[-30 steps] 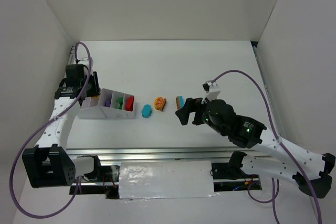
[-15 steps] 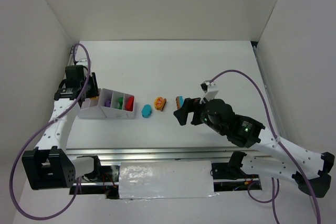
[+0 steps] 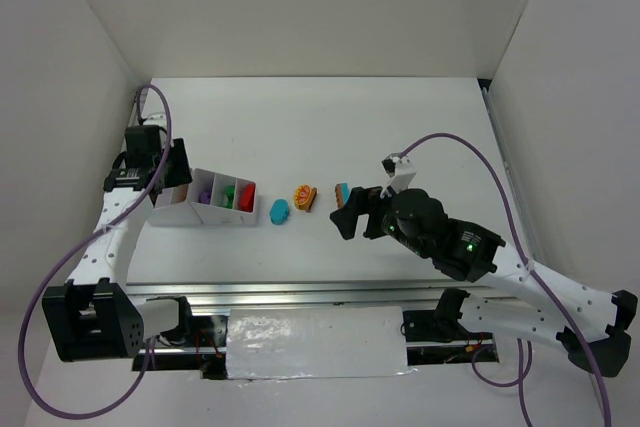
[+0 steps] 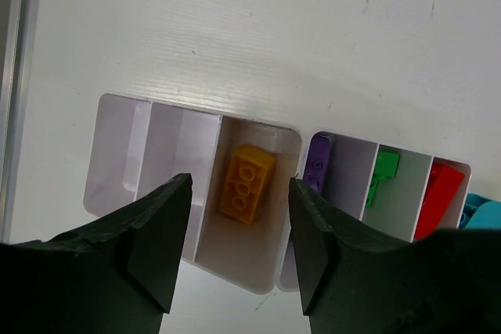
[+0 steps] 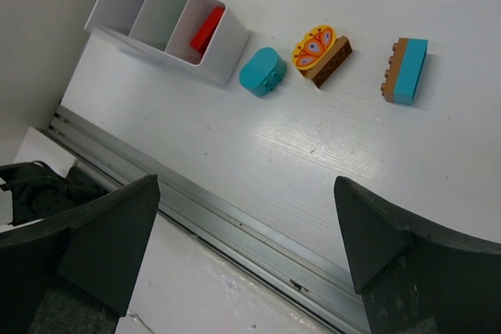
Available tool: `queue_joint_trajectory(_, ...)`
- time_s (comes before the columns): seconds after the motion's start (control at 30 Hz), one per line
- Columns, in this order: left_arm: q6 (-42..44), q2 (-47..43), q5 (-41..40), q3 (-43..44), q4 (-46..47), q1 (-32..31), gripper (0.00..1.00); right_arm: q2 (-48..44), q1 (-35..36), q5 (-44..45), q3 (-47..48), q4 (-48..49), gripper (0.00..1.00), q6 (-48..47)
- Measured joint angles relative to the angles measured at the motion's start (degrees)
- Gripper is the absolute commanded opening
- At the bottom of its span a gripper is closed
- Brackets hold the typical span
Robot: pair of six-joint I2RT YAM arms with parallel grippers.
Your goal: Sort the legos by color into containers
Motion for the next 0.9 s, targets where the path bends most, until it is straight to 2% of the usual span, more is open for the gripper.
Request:
queue_joint_trajectory(0.17, -0.6, -0.2, -0.7, 0.0, -0.1, 0.0, 0.7, 0.2, 0.0, 0.1, -0.2, 0.5, 1.0, 0.0)
queue_joint_trajectory(0.2, -1.3, -0.7, -0.8, 0.0, -0.2, 0.0, 0.92, 0.5, 0.0, 0.2, -0.3, 0.7, 1.0, 0.1)
queue_joint_trajectory(0.23, -1.6, -1.4, -0.9, 0.0, -0.3, 0.0, 0.99, 1.4, 0.0, 0.5, -0.3, 0.8, 1.0, 0.4)
queue_joint_trajectory(0.37, -6.4, -6.9, -1.5, 0.0, -0.5, 0.0, 0.99, 10.0, -0.1, 3.7, 1.7, -0.3, 1.0, 3.2)
queue_joint_trajectory(0.53, -13.6, -13.0, -1.1, -0.1, -2.6, 0.0, 0.99, 31.1, -0.9, 8.1, 11.2, -2.4, 1.0, 8.9)
queue_joint_trajectory(0.67, -14.9, -16.8, 1.1, -3.6, -3.5, -0.5, 0.99, 45.6, -2.8, 8.9, 19.4, -4.0, 1.0, 13.2)
queue_joint_trajectory(0.9, -14.9, -23.5, -0.7, -5.8, -5.4, -9.4, 1.0, 61.9, -7.2, 8.0, 30.6, -5.1, 0.96, 17.6)
